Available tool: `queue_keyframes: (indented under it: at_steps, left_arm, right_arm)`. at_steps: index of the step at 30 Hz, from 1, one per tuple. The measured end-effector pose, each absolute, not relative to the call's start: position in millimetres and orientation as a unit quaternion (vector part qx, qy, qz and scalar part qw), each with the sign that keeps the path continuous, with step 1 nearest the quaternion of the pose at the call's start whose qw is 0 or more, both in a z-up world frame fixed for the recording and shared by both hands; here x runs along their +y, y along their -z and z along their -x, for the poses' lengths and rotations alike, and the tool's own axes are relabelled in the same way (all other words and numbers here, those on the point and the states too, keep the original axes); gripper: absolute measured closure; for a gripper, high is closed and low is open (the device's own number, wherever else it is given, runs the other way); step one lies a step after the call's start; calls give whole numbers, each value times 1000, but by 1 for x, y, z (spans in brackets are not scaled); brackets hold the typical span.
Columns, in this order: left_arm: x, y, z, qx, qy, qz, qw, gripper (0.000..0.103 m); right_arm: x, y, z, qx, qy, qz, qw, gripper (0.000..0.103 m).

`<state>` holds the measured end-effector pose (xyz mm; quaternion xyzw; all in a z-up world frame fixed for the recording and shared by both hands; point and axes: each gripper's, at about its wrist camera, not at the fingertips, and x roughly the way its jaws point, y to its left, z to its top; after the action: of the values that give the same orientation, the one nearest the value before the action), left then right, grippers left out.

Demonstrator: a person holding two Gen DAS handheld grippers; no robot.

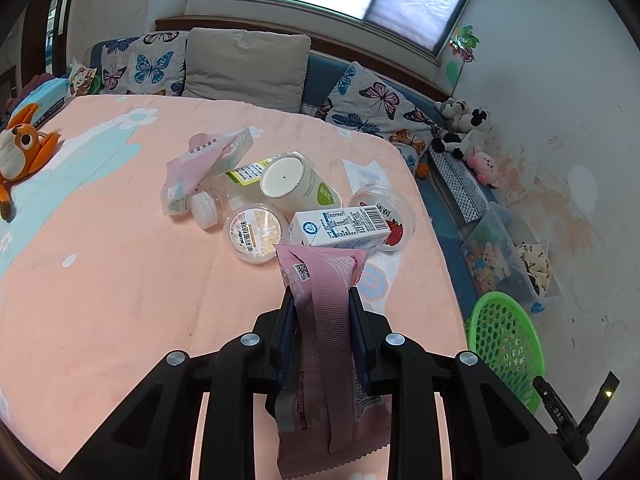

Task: Collect trash
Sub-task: 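Open the right tool to drop the clear cup into the basket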

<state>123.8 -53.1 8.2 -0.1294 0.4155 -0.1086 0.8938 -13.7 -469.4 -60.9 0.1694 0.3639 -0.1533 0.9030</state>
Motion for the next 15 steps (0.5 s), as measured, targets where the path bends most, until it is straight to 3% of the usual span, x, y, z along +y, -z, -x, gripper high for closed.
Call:
queue_keyframes:
  at_steps: [15]
  left_arm:
    - [-66,-11,-124,415,123,120,893,78]
  right_arm:
    - [-470,55,21,355,155,-174,905,34]
